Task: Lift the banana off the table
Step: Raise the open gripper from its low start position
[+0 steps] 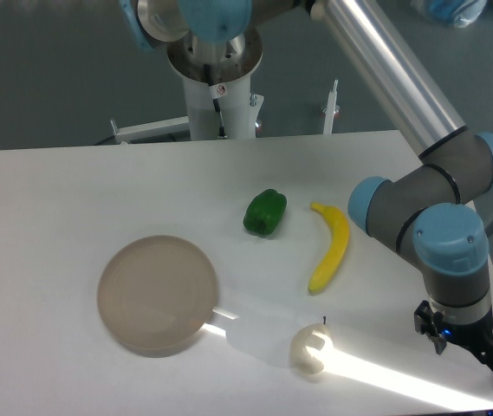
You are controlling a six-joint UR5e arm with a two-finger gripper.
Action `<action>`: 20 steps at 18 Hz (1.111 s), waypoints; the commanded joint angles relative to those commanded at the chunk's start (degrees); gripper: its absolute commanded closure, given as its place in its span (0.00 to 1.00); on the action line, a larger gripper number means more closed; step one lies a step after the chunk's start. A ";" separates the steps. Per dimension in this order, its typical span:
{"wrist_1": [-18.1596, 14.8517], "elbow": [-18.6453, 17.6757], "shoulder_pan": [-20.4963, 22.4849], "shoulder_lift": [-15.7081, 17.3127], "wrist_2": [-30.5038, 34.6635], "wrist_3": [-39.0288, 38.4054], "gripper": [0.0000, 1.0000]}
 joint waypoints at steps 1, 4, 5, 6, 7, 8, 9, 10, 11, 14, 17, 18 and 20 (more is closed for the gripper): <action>-0.09 -0.44 0.00 0.09 -0.09 0.00 0.00; -0.35 -0.53 0.00 0.26 0.00 -0.17 0.00; -0.35 -0.70 0.00 0.26 0.00 -0.17 0.00; -0.44 -1.05 0.00 0.61 0.00 -0.17 0.00; -0.44 -1.40 0.00 0.62 0.00 -0.17 0.00; -0.44 -1.58 0.00 0.70 0.00 -0.17 0.00; -0.44 -1.67 0.00 0.70 0.00 -0.17 0.00; -0.44 -1.76 0.00 0.62 -0.09 -0.17 0.00; -0.44 -1.76 0.00 0.62 -0.17 -0.17 0.00; -0.44 -2.98 -0.35 1.14 0.26 -1.05 0.00; -0.97 -5.53 -0.18 2.98 0.09 -1.23 0.00; -1.23 -6.93 0.09 4.21 0.00 -1.14 0.00; -1.49 -8.78 0.53 5.97 -0.17 -1.23 0.00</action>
